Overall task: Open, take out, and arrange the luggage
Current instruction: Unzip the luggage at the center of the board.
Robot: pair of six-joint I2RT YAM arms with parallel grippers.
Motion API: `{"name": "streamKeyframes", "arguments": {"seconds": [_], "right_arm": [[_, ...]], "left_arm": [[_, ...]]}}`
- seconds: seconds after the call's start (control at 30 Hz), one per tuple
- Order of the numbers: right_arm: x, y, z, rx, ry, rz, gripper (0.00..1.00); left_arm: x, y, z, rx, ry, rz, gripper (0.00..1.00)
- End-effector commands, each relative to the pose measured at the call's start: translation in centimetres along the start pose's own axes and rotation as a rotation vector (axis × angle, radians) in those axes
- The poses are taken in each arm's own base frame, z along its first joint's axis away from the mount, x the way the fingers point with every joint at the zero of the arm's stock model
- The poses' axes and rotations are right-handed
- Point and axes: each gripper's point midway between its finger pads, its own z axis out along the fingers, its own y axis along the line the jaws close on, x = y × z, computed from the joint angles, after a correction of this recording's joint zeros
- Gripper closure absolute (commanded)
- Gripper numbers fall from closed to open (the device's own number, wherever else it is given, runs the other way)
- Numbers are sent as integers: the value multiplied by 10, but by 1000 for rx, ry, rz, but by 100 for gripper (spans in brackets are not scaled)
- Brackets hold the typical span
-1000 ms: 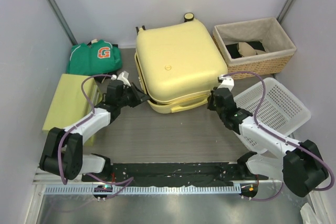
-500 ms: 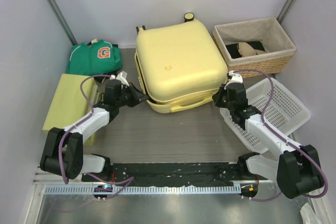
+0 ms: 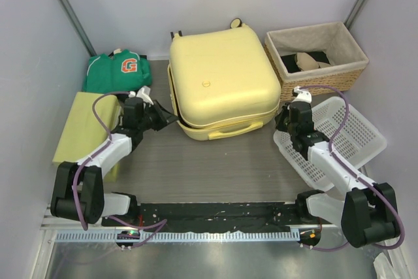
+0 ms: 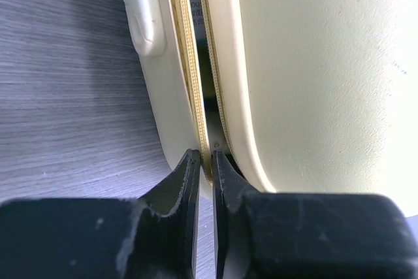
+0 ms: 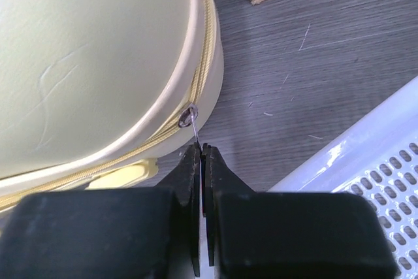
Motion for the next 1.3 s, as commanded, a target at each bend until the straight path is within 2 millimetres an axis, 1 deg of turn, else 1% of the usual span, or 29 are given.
{"name": "streamKeyframes", "arguments": {"seconds": [0.0,0.07,0.1,0.13,0.17,0.2,0.23,0.3,0.33,0.37,0.4,0.43,0.47,0.5,0.53,0.57,0.6,0.7,0.83,0.87,0.9,1.0,1.03,1.1,1.13,1.17,1.2,1.23,1.27], "right_arm": [[-48,-50,5,225,-137,20,99],[-54,-39,2,173,-147,21,99],[-58,-36,-1,155,-158,24,90],[-67,-30,-10,124,-192,27,82],[-70,-26,-14,96,-203,30,71],[-69,-25,-19,86,-213,34,48],[-81,-20,-26,63,-263,49,41],[-98,-11,-45,10,-331,62,30],[-106,-8,-55,-7,-359,70,27],[-109,-3,-59,-33,-362,69,20],[-121,3,-66,-55,-387,73,18],[-127,8,-68,-77,-393,74,15],[-122,11,-63,-86,-352,52,10],[-131,21,-66,-125,-340,35,10],[-136,24,-63,-129,-330,31,9],[-131,26,-49,-125,-282,3,8],[-144,34,-50,-154,-285,-15,8],[-157,57,-35,-250,-244,-62,7],[-169,73,-10,-344,-218,-122,6],[-179,74,-7,-351,-229,-131,7],[-172,73,9,-351,-196,-147,7],[-168,77,23,-396,-163,-163,7],[-159,83,28,-440,-126,-161,7],[-143,92,29,-509,-71,-112,9],[-135,104,23,-585,-42,-87,10],[-113,104,23,-607,16,-47,10],[-114,114,20,-653,-11,-30,11],[-107,121,13,-680,6,16,11],[-88,124,11,-698,36,36,12]], "left_arm": [[-43,76,-15,-315,-170,39,100],[-44,74,-17,-316,-171,45,100],[-46,73,-18,-314,-176,47,100],[-51,67,-20,-303,-186,60,100],[-53,64,-22,-297,-187,62,100],[-56,60,-23,-286,-196,68,100],[-59,56,-26,-287,-195,70,100],[-59,50,-28,-278,-177,70,100],[-64,43,-31,-263,-186,74,100],[-65,39,-32,-250,-186,74,100],[-66,35,-32,-235,-185,74,100],[-69,27,-34,-214,-184,77,93],[-71,23,-35,-204,-184,78,85],[-73,13,-36,-172,-176,84,77],[-74,9,-37,-159,-172,85,59],[-76,3,-38,-142,-174,86,48],[-78,-4,-40,-117,-174,86,29],[-87,-24,-49,-58,-204,86,11],[-91,-54,-58,49,-198,97,1],[-91,-59,-59,68,-192,102,0],[-93,-65,-59,88,-183,107,0],[-90,-76,-59,133,-141,111,0],[-89,-76,-58,136,-132,107,0],[-88,-77,-57,144,-119,103,0],[-86,-78,-57,149,-113,103,0],[-85,-78,-57,150,-110,101,0],[-86,-78,-57,149,-111,101,0],[-85,-76,-57,147,-108,100,0],[-83,-76,-56,146,-100,100,0]]}}
